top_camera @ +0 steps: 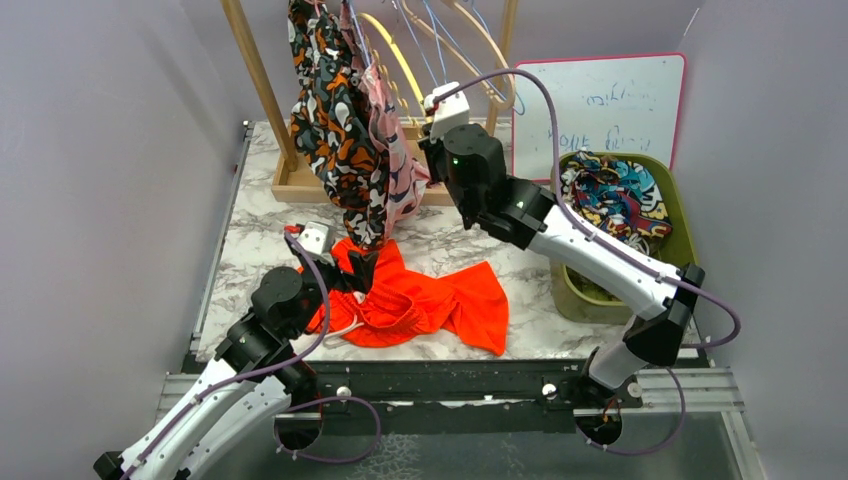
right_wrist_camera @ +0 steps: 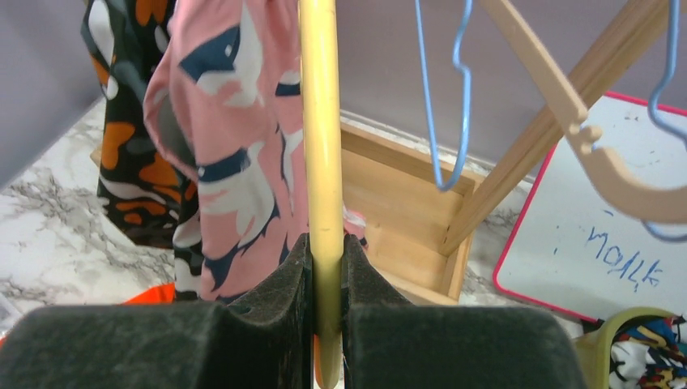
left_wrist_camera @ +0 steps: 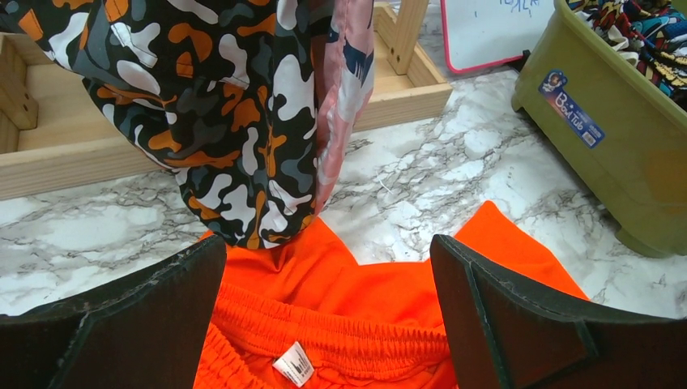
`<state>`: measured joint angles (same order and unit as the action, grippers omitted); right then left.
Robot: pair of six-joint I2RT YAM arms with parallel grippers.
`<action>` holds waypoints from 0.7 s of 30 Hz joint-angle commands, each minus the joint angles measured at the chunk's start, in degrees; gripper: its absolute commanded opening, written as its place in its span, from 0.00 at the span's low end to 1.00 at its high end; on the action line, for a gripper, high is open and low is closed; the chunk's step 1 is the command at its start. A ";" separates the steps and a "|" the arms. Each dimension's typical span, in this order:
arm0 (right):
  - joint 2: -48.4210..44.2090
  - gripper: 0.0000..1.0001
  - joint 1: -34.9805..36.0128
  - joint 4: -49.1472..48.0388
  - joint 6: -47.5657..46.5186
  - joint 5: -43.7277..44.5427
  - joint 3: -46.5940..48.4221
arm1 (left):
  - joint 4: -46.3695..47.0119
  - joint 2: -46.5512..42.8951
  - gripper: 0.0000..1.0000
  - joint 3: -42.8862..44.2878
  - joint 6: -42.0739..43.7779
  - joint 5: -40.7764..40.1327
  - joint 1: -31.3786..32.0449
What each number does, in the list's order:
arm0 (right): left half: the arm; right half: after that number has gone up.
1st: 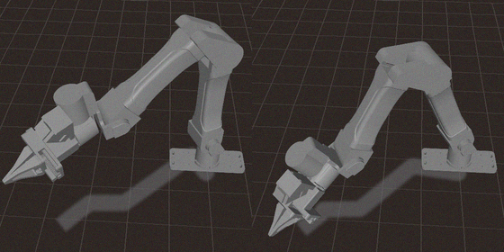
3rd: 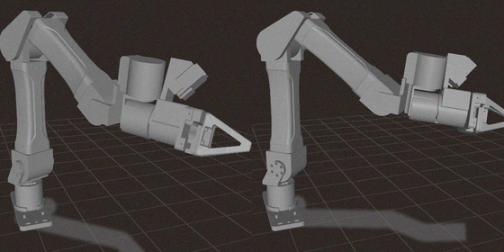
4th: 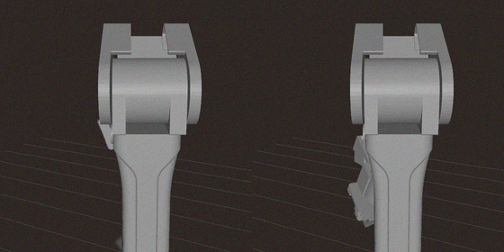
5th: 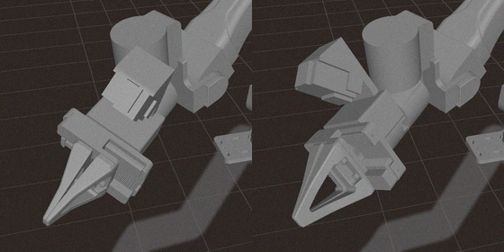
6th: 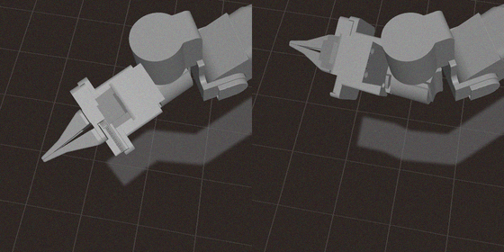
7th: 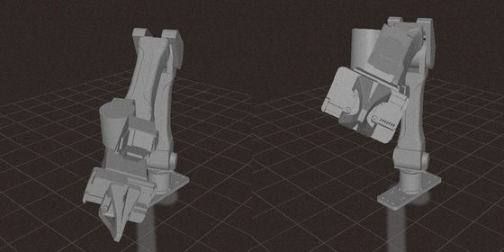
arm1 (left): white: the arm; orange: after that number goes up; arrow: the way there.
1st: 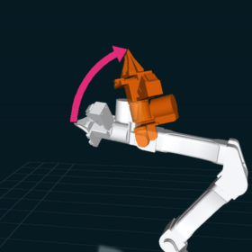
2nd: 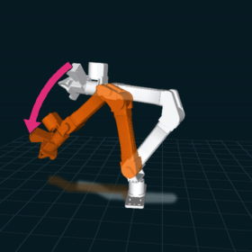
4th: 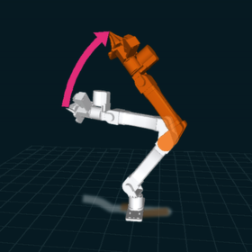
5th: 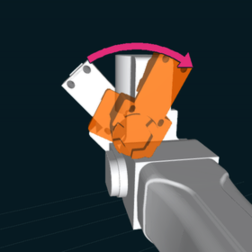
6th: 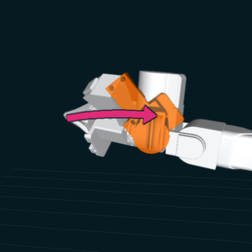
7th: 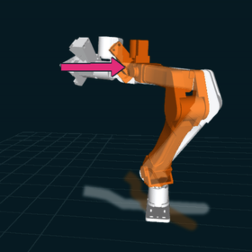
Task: Remove the shorts from the hanger
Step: Place the hanger on the clothes rod.
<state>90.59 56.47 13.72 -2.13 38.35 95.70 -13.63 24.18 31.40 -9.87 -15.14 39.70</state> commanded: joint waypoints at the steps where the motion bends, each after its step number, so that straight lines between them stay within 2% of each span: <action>1: 2.47 0.01 -3.55 4.55 2.10 -6.32 9.08 | -0.53 -0.74 0.99 1.30 -0.50 -1.57 -0.32; 8: 5.35 0.01 -7.69 7.86 2.77 -9.66 14.84 | -0.54 -0.31 0.99 1.39 -0.50 -1.08 -0.33; 21: 13.17 0.01 -10.39 13.49 2.51 -14.77 28.05 | -0.57 -0.23 0.99 1.39 -0.51 -1.00 -0.32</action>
<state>102.52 46.96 27.20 -0.01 25.89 119.52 -14.48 24.05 31.40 -10.04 -15.49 39.70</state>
